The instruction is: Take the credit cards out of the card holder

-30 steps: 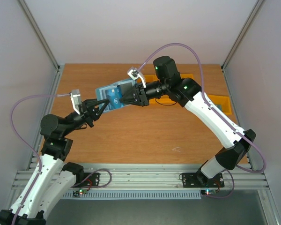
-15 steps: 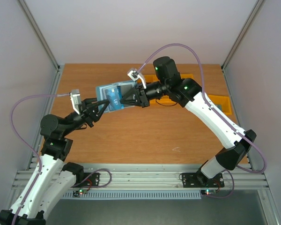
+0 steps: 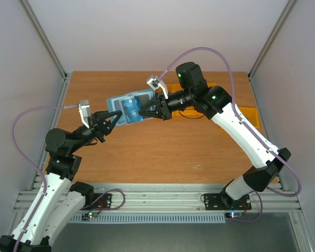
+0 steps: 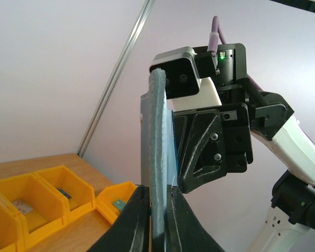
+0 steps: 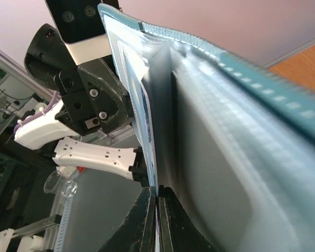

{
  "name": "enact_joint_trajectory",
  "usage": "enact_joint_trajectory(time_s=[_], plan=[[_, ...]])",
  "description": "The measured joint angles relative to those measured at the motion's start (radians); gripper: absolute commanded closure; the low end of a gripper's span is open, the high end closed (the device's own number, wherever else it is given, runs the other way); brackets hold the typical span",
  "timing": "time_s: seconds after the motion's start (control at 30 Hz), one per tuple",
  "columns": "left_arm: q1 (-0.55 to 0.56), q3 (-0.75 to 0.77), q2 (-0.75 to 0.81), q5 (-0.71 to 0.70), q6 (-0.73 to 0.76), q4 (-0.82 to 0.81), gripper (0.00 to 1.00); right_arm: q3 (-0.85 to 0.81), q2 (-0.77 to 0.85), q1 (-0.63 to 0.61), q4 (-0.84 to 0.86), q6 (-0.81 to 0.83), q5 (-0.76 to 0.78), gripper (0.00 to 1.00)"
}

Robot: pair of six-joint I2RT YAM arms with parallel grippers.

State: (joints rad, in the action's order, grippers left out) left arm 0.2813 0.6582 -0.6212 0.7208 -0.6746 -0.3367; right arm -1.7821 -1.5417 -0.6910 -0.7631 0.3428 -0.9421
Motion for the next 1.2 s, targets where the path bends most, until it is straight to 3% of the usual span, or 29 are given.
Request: enact_joint_trajectory(time_s=[0.1, 0.73, 0.97, 1.2], plan=[[0.000, -0.003, 0.000, -0.005, 0.004, 0.003, 1.00, -0.003, 0.003, 0.001, -0.015, 0.011, 0.005, 0.99], [0.000, -0.014, 0.000, -0.025, 0.010, 0.005, 1.00, -0.010, 0.075, 0.123, -0.145, 0.091, 0.085, 0.99], [0.000, -0.101, -0.012, -0.101, 0.009, 0.044, 1.00, -0.010, 0.115, 0.246, -0.234, 0.132, 0.154, 0.99], [0.000, -0.213, -0.156, -0.203, 0.029, 0.103, 1.00, -0.010, 0.154, 0.261, -0.321, 0.164, 0.224, 0.99]])
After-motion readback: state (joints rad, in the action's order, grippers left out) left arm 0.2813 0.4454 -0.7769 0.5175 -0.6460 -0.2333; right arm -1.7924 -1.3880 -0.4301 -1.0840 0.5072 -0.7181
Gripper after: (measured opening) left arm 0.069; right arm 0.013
